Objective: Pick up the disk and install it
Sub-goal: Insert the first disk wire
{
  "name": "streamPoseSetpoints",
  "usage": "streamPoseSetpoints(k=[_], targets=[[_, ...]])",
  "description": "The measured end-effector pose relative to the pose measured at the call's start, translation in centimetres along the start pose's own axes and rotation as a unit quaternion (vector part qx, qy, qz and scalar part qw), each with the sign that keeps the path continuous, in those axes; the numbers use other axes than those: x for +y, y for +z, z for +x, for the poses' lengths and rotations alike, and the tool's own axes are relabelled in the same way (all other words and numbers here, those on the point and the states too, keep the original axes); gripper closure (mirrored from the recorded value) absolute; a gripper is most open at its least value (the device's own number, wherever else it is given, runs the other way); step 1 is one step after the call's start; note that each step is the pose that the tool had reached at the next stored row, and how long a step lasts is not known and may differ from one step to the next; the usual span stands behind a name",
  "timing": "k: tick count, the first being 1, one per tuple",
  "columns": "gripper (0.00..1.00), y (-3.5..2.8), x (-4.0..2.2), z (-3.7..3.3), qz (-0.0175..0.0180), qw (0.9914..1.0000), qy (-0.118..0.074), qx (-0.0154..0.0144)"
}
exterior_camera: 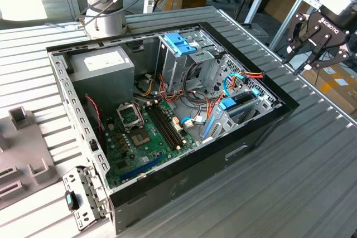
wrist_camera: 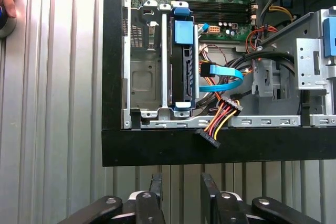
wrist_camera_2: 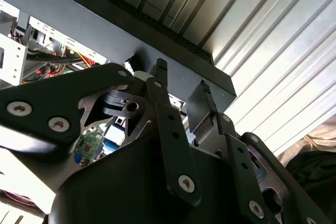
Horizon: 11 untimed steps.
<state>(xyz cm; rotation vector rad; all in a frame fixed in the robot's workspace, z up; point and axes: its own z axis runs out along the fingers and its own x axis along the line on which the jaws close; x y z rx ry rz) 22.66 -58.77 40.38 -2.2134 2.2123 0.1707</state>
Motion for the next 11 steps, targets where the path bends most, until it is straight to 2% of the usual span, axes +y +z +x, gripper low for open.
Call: streamPoseSetpoints(k=[3, 11], targets=[[0.58, 0.06, 0.28, 0.0, 0.0, 1.0, 0.0, 0.0], [0.58, 0.31, 1.91, 0.02, 0.0004, 1.0, 0.0, -0.0003]])
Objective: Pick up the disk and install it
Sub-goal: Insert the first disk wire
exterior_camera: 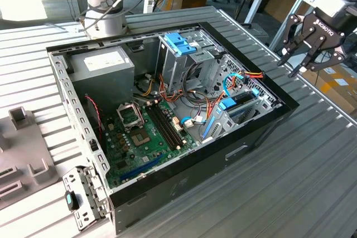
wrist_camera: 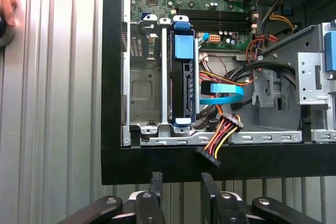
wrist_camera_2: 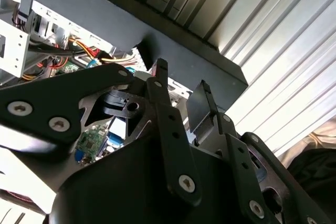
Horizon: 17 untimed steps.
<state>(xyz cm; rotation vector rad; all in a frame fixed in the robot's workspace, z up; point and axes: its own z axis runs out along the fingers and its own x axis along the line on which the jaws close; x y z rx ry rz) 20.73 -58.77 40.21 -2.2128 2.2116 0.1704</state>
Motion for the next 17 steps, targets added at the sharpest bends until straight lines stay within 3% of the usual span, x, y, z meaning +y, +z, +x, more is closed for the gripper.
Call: streamPoseSetpoints(k=[3, 9, 17], targets=[[0.58, 0.17, 0.67, -0.21, 0.0001, 1.0, 0.0, 0.0], [0.58, 0.48, 0.99, -1.14, 0.0001, 1.0, 0.0, 0.0], [0.58, 0.91, 1.23, -1.2, -0.0002, 0.99999, -0.003, 0.0002]])
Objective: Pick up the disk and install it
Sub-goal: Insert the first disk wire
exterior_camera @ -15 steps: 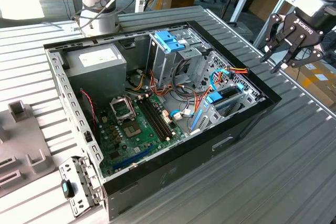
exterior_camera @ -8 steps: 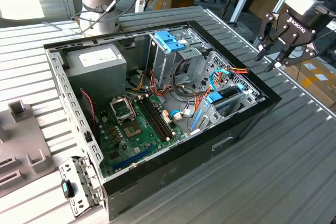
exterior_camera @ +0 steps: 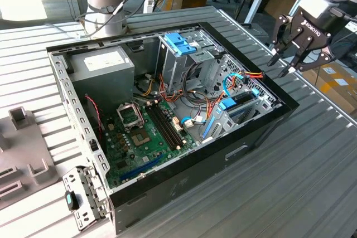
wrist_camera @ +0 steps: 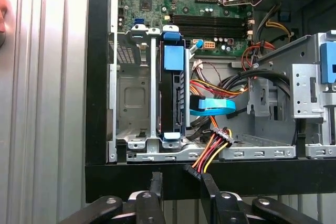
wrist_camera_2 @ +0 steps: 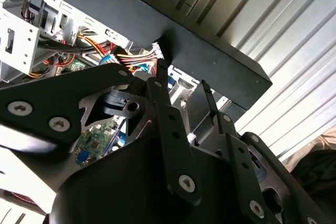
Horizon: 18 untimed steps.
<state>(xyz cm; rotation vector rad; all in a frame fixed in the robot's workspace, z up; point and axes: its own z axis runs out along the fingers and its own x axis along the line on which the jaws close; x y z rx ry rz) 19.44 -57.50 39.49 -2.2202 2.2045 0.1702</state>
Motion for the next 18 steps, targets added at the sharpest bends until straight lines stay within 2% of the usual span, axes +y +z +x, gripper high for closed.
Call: streamPoseSetpoints(k=[9, 11, 14, 18], targets=[[0.58, 0.39, 0.11, 0.03, -0.0005, 0.99998, -0.006, 0.0004], [0.58, 0.45, 0.11, 0.04, -0.0018, 0.99976, -0.022, 0.0015], [0.58, 0.48, 0.1, 0.04, -0.0038, 0.99896, -0.045, 0.0032], [0.58, 0.48, 0.1, 0.04, -0.0042, 0.99869, -0.051, 0.0036]])
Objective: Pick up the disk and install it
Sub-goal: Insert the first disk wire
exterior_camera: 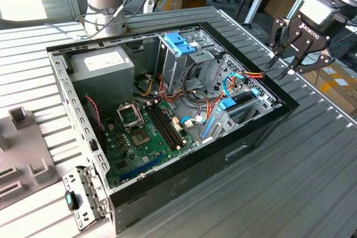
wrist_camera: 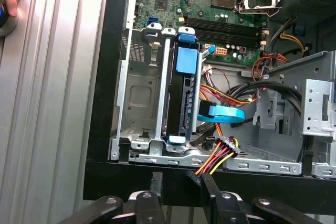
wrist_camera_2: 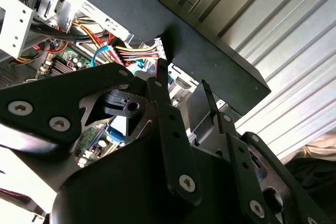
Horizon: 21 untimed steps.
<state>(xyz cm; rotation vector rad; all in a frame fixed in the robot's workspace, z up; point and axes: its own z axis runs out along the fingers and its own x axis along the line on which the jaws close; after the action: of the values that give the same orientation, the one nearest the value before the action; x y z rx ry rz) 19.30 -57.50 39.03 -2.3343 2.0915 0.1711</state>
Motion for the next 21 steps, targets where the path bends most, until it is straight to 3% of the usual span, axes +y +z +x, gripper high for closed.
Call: streamPoseSetpoints(k=[6, 11, 16, 21], targets=[[0.58, 0.0, 0.0, 0.0, -0.0003, 0.99999, -0.003, 0.0003], [0.58, 0.0, 0.0, 0.0, -0.0019, 0.99973, -0.023, 0.0016], [0.58, 0.0, 0.0, 0.0, -0.0038, 0.99896, -0.045, 0.0032], [0.58, 0.0, 0.0, 0.0, -0.006, 0.99733, -0.073, 0.0052]])
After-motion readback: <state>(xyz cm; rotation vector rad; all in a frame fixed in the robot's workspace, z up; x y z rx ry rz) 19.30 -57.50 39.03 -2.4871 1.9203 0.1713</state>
